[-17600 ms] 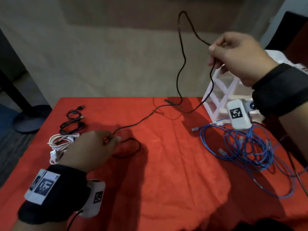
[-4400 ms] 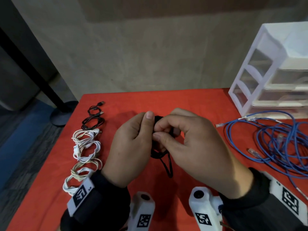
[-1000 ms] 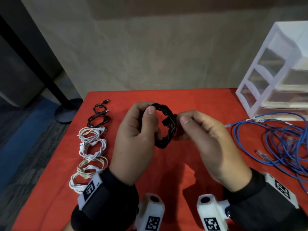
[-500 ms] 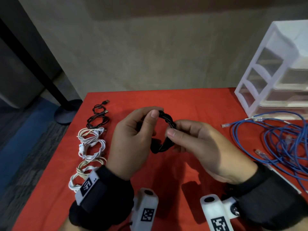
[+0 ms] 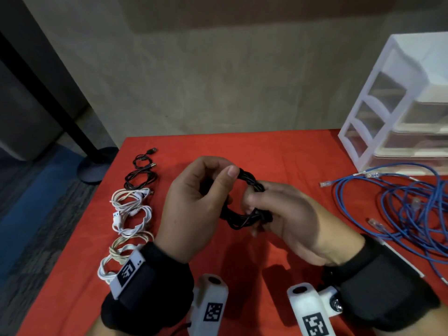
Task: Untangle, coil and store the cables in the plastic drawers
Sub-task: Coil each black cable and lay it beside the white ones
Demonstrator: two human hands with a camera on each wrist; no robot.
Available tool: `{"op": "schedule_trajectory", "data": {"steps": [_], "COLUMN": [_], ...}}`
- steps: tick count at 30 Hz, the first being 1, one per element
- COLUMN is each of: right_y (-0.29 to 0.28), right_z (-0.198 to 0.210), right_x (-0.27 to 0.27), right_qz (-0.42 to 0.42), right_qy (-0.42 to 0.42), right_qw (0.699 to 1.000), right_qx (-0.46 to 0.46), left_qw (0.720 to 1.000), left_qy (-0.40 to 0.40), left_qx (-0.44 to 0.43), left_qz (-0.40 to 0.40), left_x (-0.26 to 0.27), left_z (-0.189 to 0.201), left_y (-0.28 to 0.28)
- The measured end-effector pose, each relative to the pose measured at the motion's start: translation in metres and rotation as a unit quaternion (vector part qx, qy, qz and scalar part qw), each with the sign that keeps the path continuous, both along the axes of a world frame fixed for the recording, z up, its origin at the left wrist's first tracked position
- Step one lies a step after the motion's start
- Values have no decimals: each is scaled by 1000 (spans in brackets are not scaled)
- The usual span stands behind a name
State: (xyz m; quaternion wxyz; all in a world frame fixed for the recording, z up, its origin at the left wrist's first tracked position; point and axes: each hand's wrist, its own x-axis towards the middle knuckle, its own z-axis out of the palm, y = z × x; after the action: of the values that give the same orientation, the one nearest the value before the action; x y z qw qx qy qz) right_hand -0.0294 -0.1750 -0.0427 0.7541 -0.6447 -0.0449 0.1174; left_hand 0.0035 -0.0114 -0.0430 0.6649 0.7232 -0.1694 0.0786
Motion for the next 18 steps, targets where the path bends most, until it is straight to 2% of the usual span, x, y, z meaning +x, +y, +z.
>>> {"op": "schedule_trajectory", "data": {"steps": [3,10,12,14,16,18], "right_y": [2,-12,-12,-12,-13,-14], "right_z": [-6,2,2,0,-1,0], "right_x": [-1,2,4,5,5,7], "right_qz": [-6,38,46,48,63,73], "right_qy": [-67,-110,-122,-118,-98,-89], "right_qw": [994,992,991,992,993,993], "right_qx": [-83,-42,-34,-16,15,34], "left_qw": [1000,999,999,993,971,952], "left_qy": [-19,-33,8,91,184,222], "left_qx": [9,-6,-27,-73,-137,-178], "left_qz": [1,29,27,5,-60,-110], "left_x": [1,2,2,3,3,3], "left_z": [0,2,1,1,1,1], "left_y": [3,7,5,5,7,9]}}
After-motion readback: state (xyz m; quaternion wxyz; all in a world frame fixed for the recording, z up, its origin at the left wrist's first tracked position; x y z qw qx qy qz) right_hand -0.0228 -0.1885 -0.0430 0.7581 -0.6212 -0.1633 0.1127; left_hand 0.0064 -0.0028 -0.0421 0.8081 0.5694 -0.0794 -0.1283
